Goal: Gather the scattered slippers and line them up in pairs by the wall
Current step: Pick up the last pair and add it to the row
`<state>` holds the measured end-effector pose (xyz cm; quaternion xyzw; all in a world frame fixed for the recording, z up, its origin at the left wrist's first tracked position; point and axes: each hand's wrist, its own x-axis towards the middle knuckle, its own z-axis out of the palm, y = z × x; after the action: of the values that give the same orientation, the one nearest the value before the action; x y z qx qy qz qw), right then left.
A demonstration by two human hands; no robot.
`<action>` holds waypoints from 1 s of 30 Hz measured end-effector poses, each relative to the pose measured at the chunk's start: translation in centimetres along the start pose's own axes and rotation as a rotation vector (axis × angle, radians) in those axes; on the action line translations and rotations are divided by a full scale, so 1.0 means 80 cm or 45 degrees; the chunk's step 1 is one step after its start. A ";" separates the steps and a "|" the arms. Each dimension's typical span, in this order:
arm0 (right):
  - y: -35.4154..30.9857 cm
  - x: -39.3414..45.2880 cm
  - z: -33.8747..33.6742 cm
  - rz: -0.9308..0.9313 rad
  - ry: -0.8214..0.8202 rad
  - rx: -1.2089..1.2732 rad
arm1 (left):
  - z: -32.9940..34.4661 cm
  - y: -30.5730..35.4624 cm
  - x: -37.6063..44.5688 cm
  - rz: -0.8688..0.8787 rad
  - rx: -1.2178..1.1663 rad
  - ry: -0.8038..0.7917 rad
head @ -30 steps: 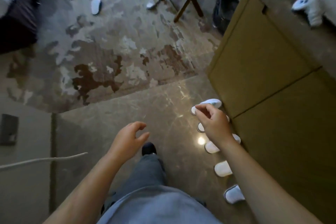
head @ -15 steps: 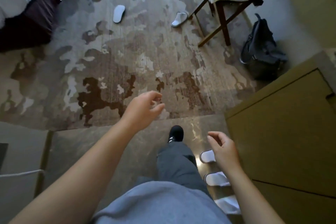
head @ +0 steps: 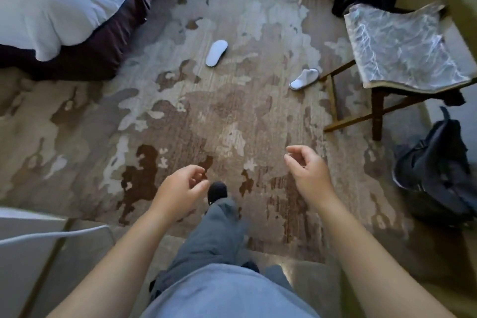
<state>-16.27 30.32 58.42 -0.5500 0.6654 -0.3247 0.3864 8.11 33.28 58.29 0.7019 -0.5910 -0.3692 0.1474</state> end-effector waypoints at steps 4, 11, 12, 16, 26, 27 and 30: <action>-0.017 0.136 0.015 0.010 -0.031 -0.016 | -0.019 0.015 0.137 -0.016 -0.013 0.003; -0.039 0.304 0.013 0.240 0.031 0.022 | -0.091 0.112 0.378 0.136 0.056 -0.060; -0.041 0.325 0.011 0.263 0.045 0.017 | -0.097 0.129 0.410 0.161 0.044 -0.060; -0.041 0.416 0.003 0.363 0.069 0.041 | -0.108 0.186 0.526 0.226 0.037 -0.089; -0.065 0.765 -0.029 0.352 -0.081 -0.008 | -0.112 0.248 0.802 0.013 0.011 -0.071; -0.072 0.800 -0.031 0.348 -0.106 -0.018 | -0.115 0.252 0.822 -0.017 0.010 -0.069; -0.089 0.901 -0.029 0.320 -0.199 -0.048 | -0.122 0.257 0.882 -0.103 0.008 -0.065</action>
<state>-21.77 -41.80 54.34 -0.4931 0.7029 -0.2173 0.4643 2.08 -40.45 53.89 0.7161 -0.5668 -0.3907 0.1151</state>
